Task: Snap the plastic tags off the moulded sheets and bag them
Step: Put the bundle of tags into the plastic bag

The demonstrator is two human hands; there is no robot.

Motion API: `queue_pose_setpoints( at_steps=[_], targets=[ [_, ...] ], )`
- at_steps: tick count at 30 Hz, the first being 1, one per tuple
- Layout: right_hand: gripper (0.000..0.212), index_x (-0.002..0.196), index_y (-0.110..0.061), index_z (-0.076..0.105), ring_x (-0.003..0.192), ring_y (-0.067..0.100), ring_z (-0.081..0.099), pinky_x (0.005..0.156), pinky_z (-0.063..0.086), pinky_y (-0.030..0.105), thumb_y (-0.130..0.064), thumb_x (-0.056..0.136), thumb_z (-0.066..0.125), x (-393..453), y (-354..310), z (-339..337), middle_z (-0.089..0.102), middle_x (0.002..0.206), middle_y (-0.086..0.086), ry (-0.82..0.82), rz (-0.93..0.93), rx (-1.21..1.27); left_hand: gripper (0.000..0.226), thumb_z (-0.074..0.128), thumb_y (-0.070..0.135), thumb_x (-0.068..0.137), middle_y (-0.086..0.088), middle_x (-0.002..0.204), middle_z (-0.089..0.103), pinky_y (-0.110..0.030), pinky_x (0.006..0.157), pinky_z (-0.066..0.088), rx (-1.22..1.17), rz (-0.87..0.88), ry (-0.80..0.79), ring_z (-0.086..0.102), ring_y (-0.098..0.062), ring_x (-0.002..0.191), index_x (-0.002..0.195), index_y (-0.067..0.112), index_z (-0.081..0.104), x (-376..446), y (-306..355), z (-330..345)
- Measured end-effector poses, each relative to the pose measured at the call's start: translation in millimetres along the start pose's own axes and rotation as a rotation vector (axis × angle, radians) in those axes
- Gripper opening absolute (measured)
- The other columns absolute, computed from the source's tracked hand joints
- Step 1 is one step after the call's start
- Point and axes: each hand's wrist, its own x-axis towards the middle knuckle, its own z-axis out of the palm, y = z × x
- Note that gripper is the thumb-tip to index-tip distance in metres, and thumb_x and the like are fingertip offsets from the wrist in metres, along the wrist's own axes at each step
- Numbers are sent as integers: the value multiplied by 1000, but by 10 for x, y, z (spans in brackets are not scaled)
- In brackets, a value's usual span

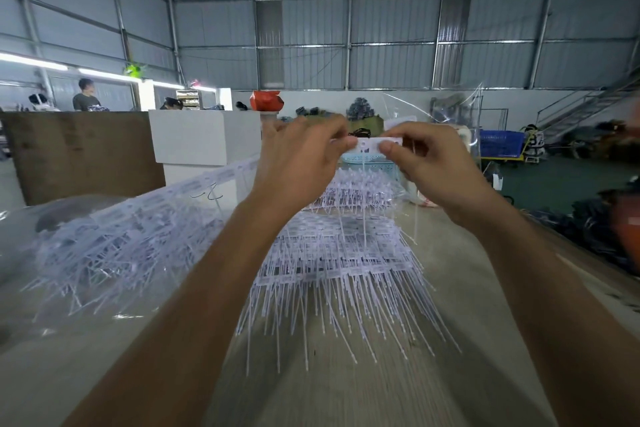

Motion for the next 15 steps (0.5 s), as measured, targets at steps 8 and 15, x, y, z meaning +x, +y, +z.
queue_pose_setpoints(
  at_steps=[8,15],
  targets=[
    [9,93,-19,73,55,12,43,50,38,25,-12,96,68,-47,-55,306,52,65,-1,31,96,302,19,39,26,108,12,74,49,-40,88,32,32,10,16,48,-19,77,94,21,51,-5,56,39],
    [14,99,-4,72,71,17,53,69,44,31,-17,94,70,-73,-87,297,63,81,9,123,-273,-366,26,46,26,106,8,61,44,-36,63,36,-277,-123,-106,43,-17,60,81,18,49,27,-9,42]
  ],
)
